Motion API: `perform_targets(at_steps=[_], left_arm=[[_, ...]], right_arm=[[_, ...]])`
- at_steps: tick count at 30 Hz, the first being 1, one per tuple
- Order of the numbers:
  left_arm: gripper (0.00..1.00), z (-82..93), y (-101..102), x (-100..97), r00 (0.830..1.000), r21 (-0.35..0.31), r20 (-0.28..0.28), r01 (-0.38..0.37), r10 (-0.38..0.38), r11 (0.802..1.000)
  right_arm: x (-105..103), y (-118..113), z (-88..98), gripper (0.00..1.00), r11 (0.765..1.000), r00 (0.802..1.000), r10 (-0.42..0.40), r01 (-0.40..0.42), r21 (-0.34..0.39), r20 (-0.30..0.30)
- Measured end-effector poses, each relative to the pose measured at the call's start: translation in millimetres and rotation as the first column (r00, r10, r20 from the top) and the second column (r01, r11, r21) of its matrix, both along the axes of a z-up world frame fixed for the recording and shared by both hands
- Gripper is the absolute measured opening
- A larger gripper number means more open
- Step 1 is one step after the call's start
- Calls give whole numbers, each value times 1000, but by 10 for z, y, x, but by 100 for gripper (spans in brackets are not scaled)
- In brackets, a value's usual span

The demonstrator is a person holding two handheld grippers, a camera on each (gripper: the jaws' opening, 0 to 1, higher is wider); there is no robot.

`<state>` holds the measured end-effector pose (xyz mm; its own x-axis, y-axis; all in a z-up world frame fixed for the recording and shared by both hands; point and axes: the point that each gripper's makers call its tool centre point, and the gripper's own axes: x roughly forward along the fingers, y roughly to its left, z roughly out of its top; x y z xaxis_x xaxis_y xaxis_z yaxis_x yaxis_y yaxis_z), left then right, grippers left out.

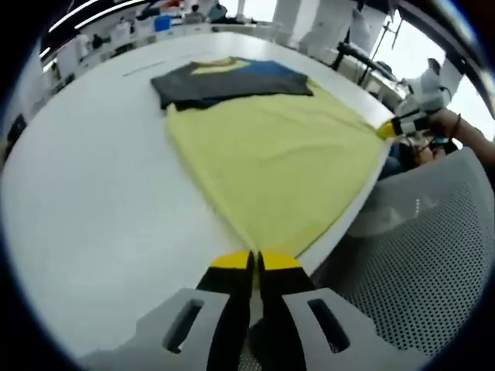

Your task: Fold the garment on the visible template until the final outline fits inside the template.

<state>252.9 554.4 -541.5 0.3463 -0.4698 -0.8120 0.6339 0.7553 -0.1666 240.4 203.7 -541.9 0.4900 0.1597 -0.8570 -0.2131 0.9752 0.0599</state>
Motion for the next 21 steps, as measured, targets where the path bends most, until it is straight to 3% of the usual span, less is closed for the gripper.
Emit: perform_targets(at_steps=[13,21], left_arm=[[0,2,58,-189,998,24,-61,33,-31,999],[0,26,104,-344,994,19,-102,33,-31,999]], right_arm=[[-129,75,-1,0,998,998,58,-58,5,-40],[-238,101,-9,0,999,996,50,-48,20,-74]])
